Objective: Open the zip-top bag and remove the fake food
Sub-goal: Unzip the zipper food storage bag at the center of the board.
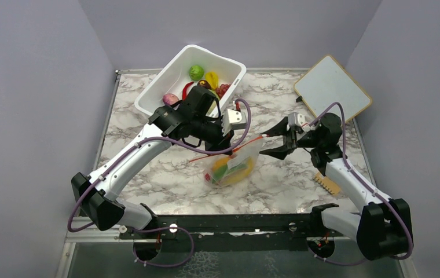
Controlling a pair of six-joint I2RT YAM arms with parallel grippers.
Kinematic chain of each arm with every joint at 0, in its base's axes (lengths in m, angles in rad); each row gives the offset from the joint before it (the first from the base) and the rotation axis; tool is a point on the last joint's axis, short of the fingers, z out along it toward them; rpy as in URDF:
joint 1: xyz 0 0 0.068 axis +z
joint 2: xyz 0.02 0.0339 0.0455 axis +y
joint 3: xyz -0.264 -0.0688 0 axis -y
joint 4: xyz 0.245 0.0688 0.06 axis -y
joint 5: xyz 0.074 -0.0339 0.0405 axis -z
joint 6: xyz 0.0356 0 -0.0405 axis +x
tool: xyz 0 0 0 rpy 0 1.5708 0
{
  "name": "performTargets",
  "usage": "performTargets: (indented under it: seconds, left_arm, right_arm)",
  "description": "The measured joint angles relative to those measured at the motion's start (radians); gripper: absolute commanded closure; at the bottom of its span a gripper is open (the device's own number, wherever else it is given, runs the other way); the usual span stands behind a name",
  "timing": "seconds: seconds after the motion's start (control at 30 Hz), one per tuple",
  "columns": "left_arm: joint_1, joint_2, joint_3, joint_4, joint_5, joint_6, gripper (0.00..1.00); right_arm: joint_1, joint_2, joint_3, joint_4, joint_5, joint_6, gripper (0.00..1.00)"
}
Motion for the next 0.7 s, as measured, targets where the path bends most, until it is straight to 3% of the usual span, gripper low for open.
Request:
performTargets:
  seconds: [0.2, 0.53, 0.63, 0.7]
  left_arm:
    - [0.0, 0.0, 0.0, -0.007, 0.01, 0.012, 1.0]
    - [0.0, 0.0, 0.0, -0.01, 0.013, 0.031, 1.0]
    - [0.0, 0.0, 0.0, -0.014, 0.013, 0.034, 1.0]
    - [0.0, 0.0, 0.0, -0.016, 0.013, 0.034, 1.0]
  right_arm:
    - [0.013, 0.01, 0.0, -0.001, 0.001, -0.009, 0.46]
    - [0.016, 0.022, 0.0, -0.023, -0.002, -0.055, 0.61]
    - [0.017, 0.021, 0.0, -0.022, -0.002, -0.055, 0.73]
    - [0.018, 0.018, -0.003, -0.021, -0.002, -0.061, 0.76]
